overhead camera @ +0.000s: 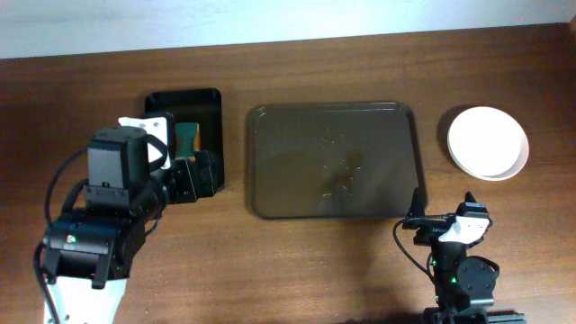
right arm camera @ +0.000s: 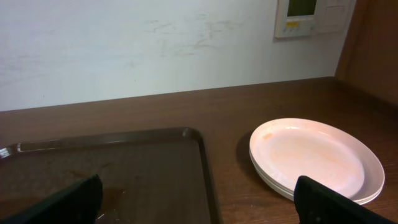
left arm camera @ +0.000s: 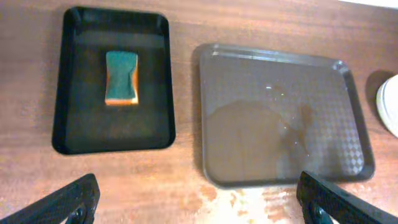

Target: Clean dirty plates on tray and stack at the side

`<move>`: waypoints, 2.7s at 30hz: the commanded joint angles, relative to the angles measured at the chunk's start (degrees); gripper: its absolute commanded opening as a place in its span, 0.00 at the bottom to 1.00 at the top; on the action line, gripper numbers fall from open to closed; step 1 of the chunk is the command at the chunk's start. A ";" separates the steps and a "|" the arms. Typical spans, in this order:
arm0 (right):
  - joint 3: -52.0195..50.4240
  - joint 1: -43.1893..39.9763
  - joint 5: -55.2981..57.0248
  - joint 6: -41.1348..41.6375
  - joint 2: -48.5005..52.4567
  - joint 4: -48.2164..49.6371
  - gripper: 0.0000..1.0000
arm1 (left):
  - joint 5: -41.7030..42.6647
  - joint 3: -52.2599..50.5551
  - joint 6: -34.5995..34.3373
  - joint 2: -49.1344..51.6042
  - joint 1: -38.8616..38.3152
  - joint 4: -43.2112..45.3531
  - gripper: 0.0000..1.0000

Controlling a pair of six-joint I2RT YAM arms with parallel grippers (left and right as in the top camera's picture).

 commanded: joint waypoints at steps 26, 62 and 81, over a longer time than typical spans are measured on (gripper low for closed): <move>-0.46 -0.48 -0.48 -0.44 -0.44 -0.31 0.98 | -7.04 -69.33 8.94 -50.53 1.09 62.38 1.00; -0.46 -0.48 -0.48 -0.44 -0.44 -0.31 0.98 | -3.80 -74.14 20.98 -63.49 10.71 51.95 1.00; -0.46 -0.48 -0.50 -0.44 -0.44 -0.31 0.98 | -3.80 -74.14 20.98 -63.49 10.71 51.95 1.00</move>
